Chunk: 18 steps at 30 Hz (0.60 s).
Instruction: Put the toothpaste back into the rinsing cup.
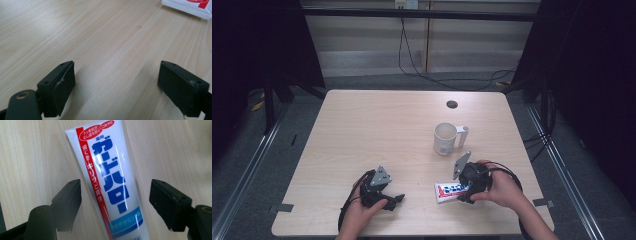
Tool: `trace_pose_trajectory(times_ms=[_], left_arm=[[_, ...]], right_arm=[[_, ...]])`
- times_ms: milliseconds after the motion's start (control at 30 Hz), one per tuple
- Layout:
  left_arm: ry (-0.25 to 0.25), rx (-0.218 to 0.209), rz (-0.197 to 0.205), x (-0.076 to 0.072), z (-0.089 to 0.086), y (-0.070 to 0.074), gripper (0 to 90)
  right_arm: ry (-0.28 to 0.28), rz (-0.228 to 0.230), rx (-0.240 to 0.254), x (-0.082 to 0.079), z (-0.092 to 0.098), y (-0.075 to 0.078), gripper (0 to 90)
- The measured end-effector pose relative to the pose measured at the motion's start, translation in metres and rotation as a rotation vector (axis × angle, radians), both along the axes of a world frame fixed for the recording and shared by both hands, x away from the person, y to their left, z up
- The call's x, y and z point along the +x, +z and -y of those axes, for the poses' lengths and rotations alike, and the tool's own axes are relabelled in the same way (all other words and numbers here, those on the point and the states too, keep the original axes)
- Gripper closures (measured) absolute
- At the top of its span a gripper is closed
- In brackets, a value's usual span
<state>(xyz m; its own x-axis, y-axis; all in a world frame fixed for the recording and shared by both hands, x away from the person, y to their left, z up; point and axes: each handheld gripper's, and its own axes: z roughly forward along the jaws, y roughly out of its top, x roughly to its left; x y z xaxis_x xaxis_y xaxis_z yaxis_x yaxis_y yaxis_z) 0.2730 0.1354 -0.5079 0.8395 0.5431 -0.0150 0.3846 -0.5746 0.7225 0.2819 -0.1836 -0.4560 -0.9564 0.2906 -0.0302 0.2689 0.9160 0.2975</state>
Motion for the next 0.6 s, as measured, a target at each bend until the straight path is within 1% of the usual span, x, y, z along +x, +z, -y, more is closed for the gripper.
trace_pose_trajectory(times_ms=[67,200,233,433,500,533,600], left_arm=[[0.000,0.000,0.000,0.000,0.000,0.000,14.3],[-0.001,0.000,0.000,0.000,0.000,0.000,14.3],[-0.001,0.000,0.001,0.000,0.000,0.000,14.3],[0.000,-0.001,-0.001,0.000,0.000,0.000,14.3],[-0.001,0.000,0.000,0.000,0.000,0.000,14.3],[-0.001,0.000,-0.001,0.000,0.000,0.000,14.3],[0.000,0.001,-0.002,0.000,0.000,0.000,14.3]], right_arm=[[0.011,-0.002,-0.002,0.000,-0.001,0.000,25.7],[0.012,-0.011,-0.001,0.001,-0.007,-0.002,25.8],[0.021,-0.015,0.008,0.002,-0.010,-0.003,25.7],[0.035,-0.016,0.012,0.004,-0.016,-0.006,26.2],[0.035,-0.025,0.013,0.005,-0.018,-0.006,26.9],[0.025,-0.028,0.014,0.006,-0.019,-0.006,28.0],[0.020,-0.044,0.021,0.006,-0.020,-0.007,30.2]])
